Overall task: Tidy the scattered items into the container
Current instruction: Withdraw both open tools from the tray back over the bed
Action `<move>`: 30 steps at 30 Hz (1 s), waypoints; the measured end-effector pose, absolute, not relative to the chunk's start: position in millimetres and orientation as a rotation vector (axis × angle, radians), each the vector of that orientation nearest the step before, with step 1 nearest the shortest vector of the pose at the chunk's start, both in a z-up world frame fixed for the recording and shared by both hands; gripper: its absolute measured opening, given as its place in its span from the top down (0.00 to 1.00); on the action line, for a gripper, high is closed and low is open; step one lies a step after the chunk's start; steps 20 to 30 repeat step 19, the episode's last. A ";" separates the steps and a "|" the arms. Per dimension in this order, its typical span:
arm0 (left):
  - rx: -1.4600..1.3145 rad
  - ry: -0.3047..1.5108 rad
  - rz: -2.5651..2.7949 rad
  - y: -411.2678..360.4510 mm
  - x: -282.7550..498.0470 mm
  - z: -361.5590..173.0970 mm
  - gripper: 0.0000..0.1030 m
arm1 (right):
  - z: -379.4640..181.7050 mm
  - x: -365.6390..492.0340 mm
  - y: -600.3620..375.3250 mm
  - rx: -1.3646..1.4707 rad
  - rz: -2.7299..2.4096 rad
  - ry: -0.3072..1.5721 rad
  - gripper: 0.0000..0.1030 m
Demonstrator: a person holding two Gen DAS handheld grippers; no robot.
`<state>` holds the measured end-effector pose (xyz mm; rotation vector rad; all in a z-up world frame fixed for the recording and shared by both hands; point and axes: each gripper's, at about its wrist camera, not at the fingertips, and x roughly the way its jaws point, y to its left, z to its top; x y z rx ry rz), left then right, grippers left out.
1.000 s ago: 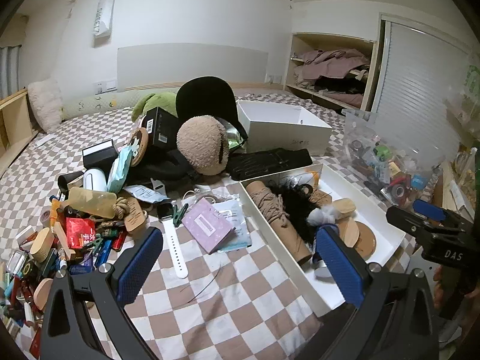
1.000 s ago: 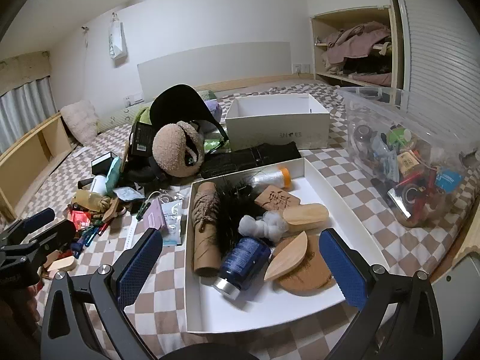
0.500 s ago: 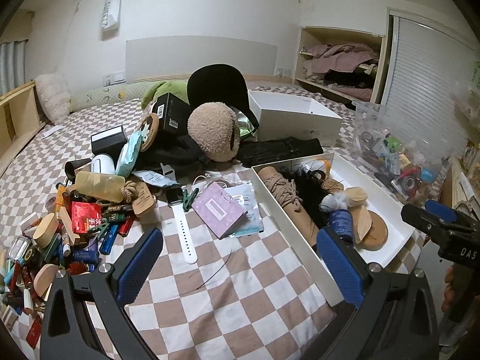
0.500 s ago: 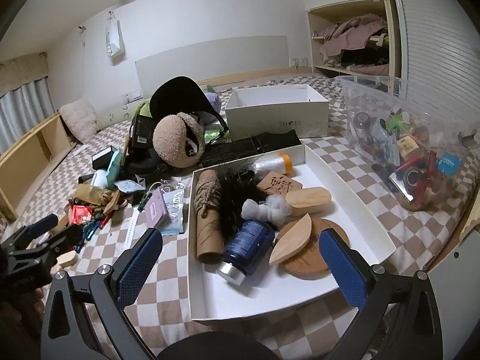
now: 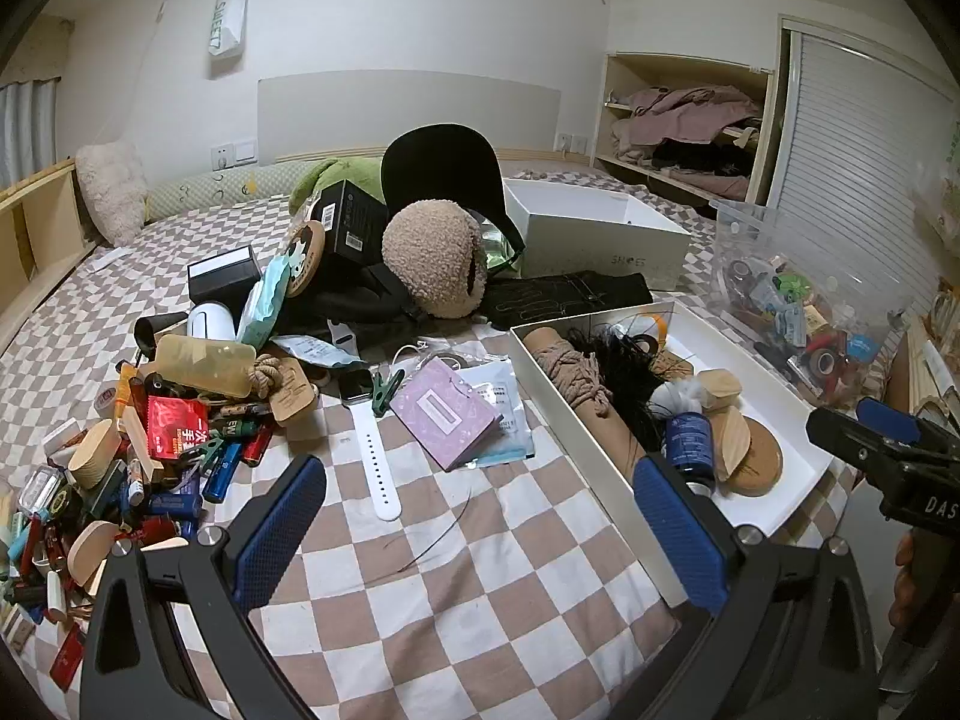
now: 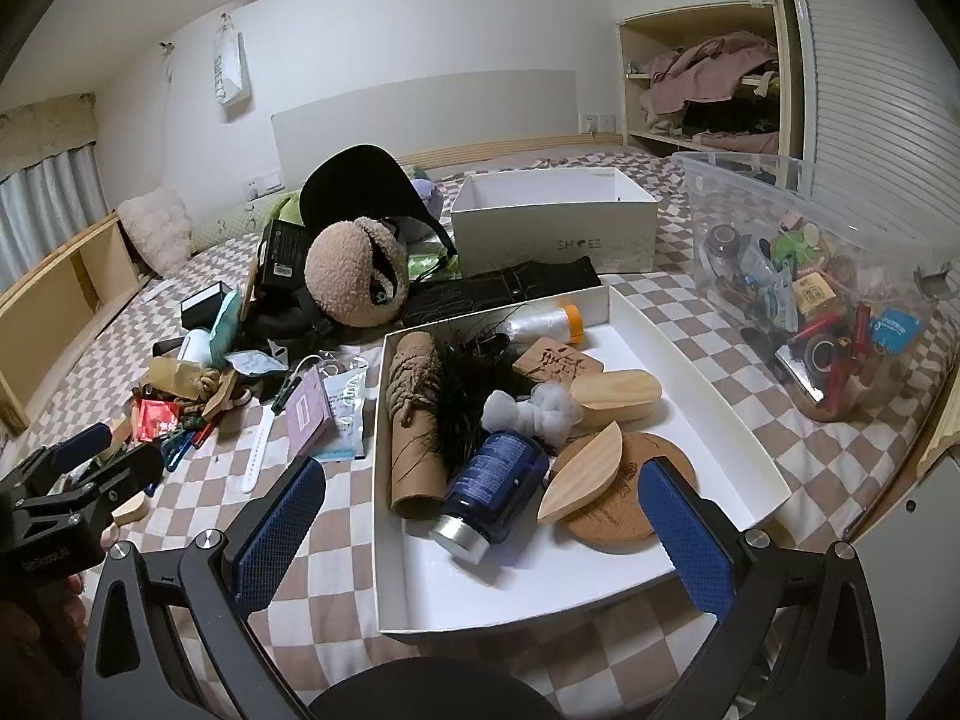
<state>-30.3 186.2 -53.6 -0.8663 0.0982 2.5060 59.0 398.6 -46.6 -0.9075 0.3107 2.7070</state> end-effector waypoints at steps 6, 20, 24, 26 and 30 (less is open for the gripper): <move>-0.864 0.090 2.509 187.1 -29.3 -53.7 0.00 | -48.3 58.2 396.7 -0.917 2.706 0.305 0.00; -0.850 0.090 2.502 184.3 -29.5 -53.6 0.00 | -51.2 57.0 397.7 -0.930 2.700 0.314 0.00; -0.850 0.090 2.502 184.3 -29.5 -53.6 0.00 | -51.2 57.0 397.7 -0.930 2.700 0.314 0.00; -0.850 0.090 2.502 184.3 -29.5 -53.6 0.00 | -51.2 57.0 397.7 -0.930 2.700 0.314 0.00; -0.850 0.090 2.502 184.3 -29.5 -53.6 0.00 | -51.2 57.0 397.7 -0.930 2.700 0.314 0.00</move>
